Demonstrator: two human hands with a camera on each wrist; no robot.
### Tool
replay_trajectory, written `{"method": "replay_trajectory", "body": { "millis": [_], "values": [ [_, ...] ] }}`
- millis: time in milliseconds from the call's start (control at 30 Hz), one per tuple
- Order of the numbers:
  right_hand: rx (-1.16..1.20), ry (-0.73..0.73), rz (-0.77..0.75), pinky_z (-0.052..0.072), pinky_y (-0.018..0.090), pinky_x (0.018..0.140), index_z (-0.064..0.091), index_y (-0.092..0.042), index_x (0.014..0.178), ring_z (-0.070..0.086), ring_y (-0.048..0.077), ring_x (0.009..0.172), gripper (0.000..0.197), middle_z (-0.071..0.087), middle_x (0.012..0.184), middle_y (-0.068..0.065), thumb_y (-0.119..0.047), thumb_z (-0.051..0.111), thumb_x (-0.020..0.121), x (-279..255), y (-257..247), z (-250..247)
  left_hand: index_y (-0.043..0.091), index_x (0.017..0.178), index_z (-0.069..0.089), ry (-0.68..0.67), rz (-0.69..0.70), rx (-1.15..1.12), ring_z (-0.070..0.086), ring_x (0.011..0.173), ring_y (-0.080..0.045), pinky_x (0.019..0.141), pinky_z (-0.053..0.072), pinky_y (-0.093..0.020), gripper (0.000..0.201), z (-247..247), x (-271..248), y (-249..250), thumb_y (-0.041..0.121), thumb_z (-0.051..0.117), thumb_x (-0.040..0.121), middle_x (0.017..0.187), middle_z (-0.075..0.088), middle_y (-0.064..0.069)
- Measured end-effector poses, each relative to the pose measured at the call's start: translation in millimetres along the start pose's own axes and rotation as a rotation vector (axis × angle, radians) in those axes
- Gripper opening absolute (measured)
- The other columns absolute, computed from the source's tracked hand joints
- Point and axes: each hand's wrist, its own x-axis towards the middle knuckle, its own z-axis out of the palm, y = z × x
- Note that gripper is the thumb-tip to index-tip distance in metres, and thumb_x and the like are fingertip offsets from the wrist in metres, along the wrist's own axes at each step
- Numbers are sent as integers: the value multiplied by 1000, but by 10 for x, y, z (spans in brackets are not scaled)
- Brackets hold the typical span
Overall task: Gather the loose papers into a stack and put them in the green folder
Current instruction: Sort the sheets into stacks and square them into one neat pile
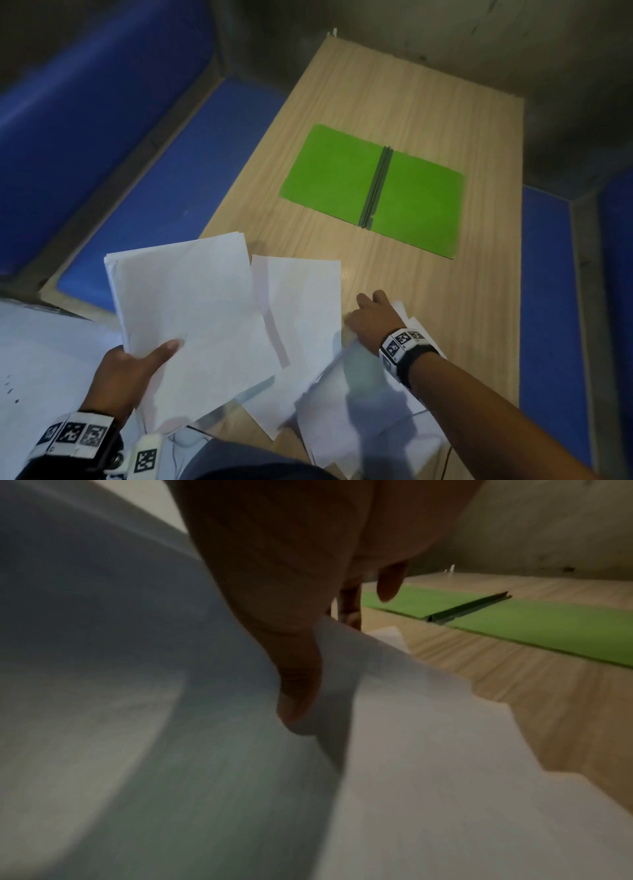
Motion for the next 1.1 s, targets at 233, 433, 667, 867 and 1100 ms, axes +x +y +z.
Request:
{"method": "replay_trajectory", "body": {
  "millis": [233, 433, 667, 867, 1100],
  "values": [
    [250, 415, 332, 21, 33, 69, 65, -26, 63, 22, 15, 76, 23, 49, 71, -4, -36, 83, 54, -752, 536, -153, 1, 102, 65, 22, 37, -12, 62, 81, -34, 79, 49, -44, 41, -53, -15, 107, 29, 81, 78, 91, 67, -20],
    [958, 443, 742, 50, 41, 76, 67, -33, 72, 57, 22, 79, 18, 63, 82, 6, -36, 84, 67, -1500, 941, -9, -2, 104, 65, 12, 59, -14, 61, 80, -35, 74, 47, -43, 40, -14, -59, 125, 26, 80, 80, 91, 66, -21],
    [1614, 317, 959, 51, 43, 78, 70, -2, 90, 67, 26, 80, 39, 72, 90, 14, -13, 91, 58, -1715, 539, 803, -2, 98, 68, -53, 34, 36, 64, 73, -30, 62, 49, -36, 44, 139, 5, 5, 34, 82, 76, 83, 70, -17],
    [1637, -3, 973, 56, 35, 79, 70, -8, 85, 71, 26, 89, 50, 74, 88, 7, -26, 94, 45, -1542, 79, 1385, 4, 85, 68, -119, 53, 149, 64, 68, -26, 62, 47, -36, 30, 325, 31, -119, 29, 82, 77, 68, 68, -7],
    [1699, 165, 880, 50, 38, 93, 62, -12, 118, 65, 24, 104, 64, 70, 111, 3, -30, 88, 63, -1293, -19, 1182, 13, 74, 68, -157, 40, 178, 68, 68, -26, 65, 51, -35, 26, 483, 10, -210, 34, 84, 74, 69, 72, -5]
  ]
}}
